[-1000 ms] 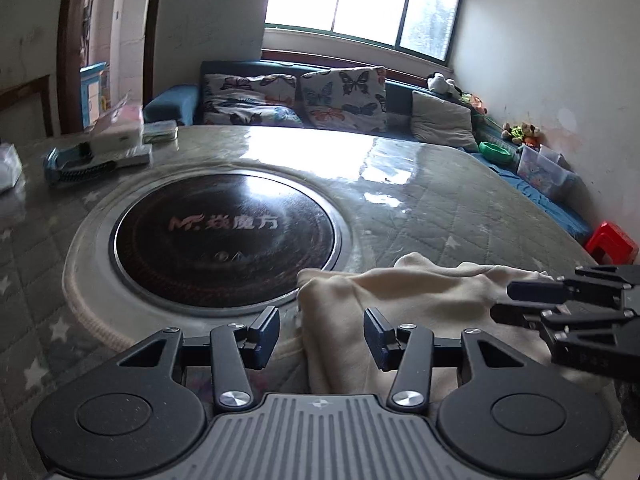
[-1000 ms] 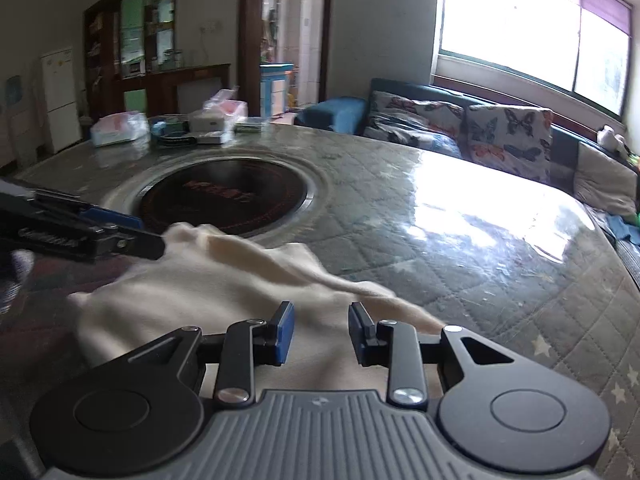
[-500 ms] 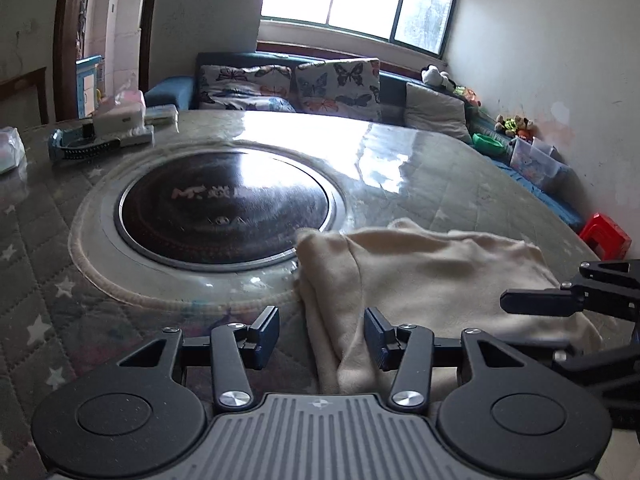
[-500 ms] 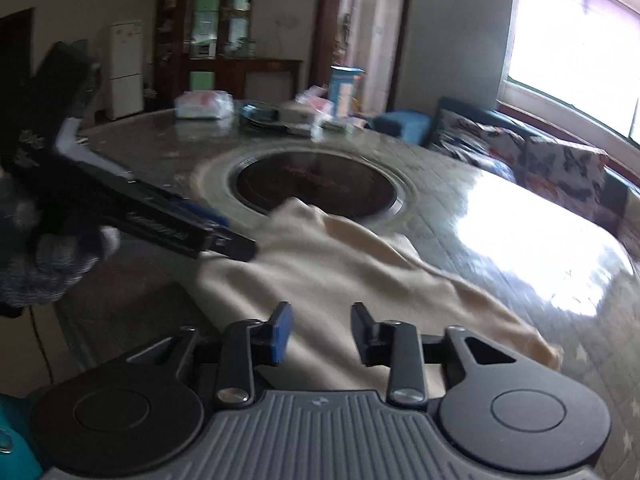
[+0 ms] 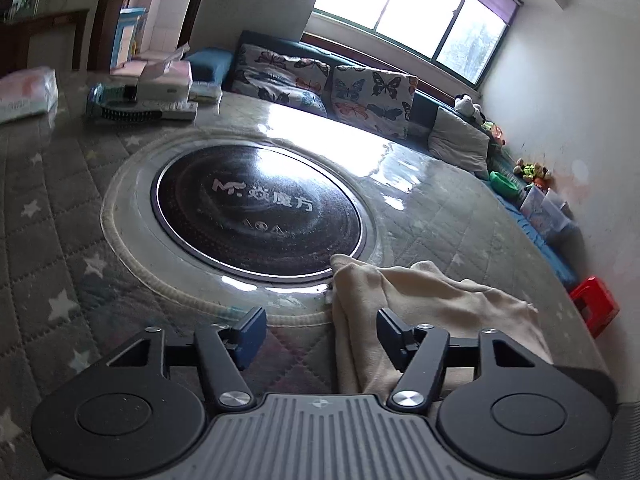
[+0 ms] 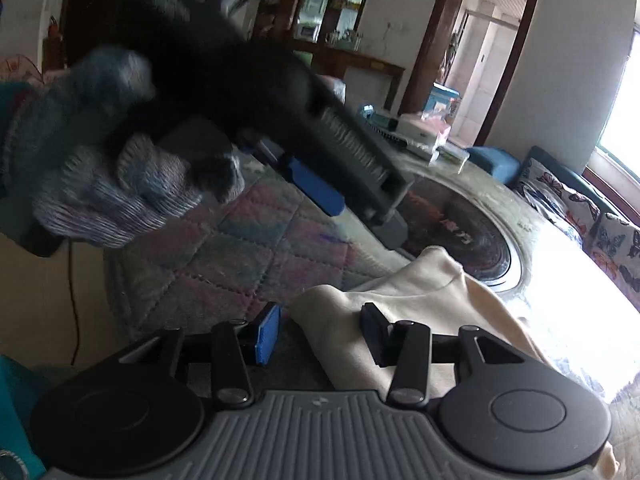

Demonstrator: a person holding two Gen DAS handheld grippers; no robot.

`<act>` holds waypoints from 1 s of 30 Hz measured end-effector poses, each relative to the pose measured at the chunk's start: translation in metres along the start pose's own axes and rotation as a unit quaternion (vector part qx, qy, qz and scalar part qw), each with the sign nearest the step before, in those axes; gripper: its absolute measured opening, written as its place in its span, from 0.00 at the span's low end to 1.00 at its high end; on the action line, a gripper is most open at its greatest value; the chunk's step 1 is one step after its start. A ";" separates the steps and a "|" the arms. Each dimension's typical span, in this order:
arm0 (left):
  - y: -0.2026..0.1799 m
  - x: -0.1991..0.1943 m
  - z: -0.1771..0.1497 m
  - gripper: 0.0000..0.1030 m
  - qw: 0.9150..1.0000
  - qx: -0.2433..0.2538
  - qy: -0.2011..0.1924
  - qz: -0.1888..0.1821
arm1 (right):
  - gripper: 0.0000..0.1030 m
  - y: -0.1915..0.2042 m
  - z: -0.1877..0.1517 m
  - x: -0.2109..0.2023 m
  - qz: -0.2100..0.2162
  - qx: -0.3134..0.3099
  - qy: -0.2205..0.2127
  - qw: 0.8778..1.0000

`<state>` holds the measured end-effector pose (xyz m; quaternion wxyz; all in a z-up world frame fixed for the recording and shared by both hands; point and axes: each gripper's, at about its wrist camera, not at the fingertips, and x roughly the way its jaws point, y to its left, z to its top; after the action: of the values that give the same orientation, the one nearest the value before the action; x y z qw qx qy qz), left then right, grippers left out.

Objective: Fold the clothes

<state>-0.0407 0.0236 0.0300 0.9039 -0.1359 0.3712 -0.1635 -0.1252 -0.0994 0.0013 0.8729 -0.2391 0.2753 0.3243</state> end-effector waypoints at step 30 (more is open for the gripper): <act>0.006 0.056 -0.002 0.22 0.969 -0.206 0.097 -0.097 | 0.09 -0.052 -0.014 -0.057 0.036 0.170 -0.067 0.982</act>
<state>-0.0032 0.0061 -0.0089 0.7959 -0.3377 0.4680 -0.1832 -0.1300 -0.1673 0.0399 0.9051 -0.0545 0.2754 0.3194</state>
